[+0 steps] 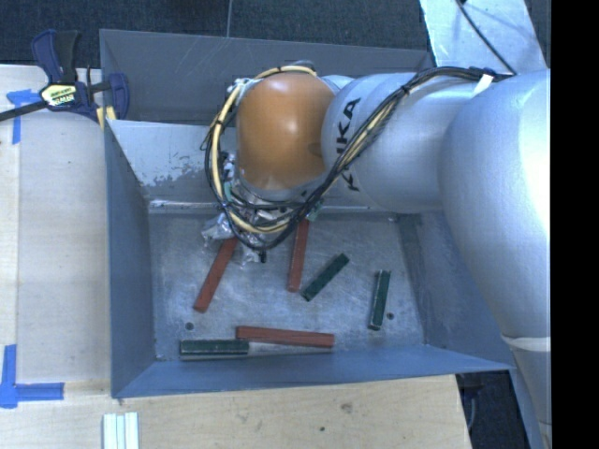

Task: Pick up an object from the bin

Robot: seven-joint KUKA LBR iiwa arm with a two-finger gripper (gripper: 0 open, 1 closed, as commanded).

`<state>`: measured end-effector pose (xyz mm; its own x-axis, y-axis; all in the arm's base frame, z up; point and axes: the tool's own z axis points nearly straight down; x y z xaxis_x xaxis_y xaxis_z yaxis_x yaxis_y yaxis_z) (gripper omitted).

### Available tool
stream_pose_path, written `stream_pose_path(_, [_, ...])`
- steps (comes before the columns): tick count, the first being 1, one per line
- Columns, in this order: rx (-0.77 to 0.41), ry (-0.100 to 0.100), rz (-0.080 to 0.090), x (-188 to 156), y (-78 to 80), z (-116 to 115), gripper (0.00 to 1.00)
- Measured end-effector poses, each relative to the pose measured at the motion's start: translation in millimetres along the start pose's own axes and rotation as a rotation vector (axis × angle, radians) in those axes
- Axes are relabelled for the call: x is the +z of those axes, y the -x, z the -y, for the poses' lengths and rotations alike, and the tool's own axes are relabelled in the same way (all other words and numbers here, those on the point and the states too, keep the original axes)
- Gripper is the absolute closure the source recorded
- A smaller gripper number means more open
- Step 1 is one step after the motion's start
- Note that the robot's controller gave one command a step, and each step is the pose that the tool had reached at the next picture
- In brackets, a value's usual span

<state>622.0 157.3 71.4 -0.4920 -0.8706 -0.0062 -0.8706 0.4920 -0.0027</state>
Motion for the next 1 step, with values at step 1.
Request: stream_pose_path(1, [-0.044, -0.005, 0.003, -132.3, -7.3, -31.3, 1.00])
